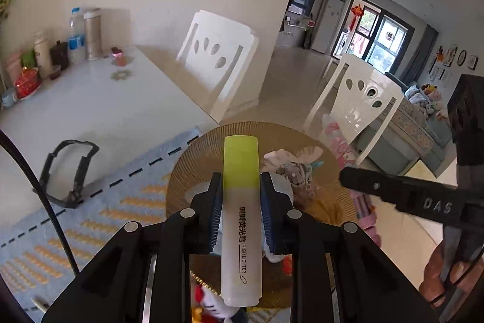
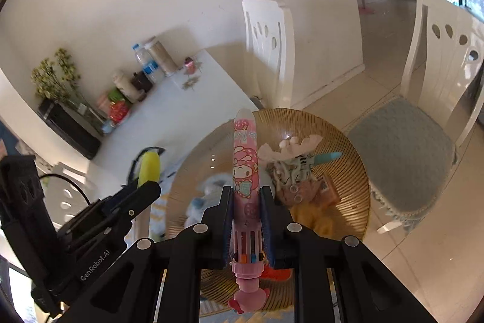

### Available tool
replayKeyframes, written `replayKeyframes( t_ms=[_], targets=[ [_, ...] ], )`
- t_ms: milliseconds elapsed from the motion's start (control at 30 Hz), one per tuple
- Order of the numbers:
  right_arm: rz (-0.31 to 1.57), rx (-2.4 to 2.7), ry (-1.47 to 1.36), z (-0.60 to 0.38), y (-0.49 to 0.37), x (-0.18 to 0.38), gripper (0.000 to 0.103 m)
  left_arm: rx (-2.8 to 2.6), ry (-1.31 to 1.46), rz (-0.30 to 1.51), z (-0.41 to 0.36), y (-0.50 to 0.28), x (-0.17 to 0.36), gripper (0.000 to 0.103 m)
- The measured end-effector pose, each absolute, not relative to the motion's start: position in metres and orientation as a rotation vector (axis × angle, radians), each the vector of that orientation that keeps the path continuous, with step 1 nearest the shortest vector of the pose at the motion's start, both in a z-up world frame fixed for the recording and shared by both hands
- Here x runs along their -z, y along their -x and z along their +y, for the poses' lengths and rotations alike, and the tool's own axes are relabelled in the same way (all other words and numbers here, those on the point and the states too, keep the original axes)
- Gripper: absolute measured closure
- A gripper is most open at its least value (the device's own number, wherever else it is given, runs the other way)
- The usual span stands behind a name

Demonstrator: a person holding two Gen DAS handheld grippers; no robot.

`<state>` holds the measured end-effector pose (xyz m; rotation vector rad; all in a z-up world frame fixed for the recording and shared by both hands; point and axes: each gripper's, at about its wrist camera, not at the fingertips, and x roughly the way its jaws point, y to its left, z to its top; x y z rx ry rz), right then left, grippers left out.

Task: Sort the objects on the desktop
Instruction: 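Carry the highlighter and pink pen over the gold bowl and open both tools, then move both open tools back over the rug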

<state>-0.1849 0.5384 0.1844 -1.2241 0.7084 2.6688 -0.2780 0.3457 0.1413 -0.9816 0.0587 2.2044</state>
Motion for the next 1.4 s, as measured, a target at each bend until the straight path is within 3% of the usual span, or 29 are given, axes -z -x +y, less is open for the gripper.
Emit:
replayKeyframes(
  t_ms=[233,500,767,1133,1267,1400],
  targets=[
    [0.771,-2.632,1.331,0.541,0.187,-0.168,0.085,-2.165,1.062,0.043,0.322,0.266,-0.134,0.053],
    [0.796,-2.625,1.39,0.523,0.15,-0.167,0.084,-2.206,1.123,-0.117,0.255,0.24,-0.138,0.051],
    [0.719,-2.675,1.458,0.483,0.127,-0.178,0.084,-2.318,1.198,-0.126,0.172,0.2,-0.133,0.051],
    [0.606,-2.726,1.712,0.398,0.124,-0.159,0.084,-2.491,1.413,-0.41,0.043,0.164,-0.091,0.051],
    [0.543,-2.74,1.825,0.362,0.131,-0.15,0.084,-2.486,1.474,-0.518,0.027,0.158,-0.07,0.051],
    [0.467,-2.761,1.895,0.335,0.138,-0.142,0.084,-2.488,1.51,-0.516,0.029,0.162,-0.054,0.051]
  ],
)
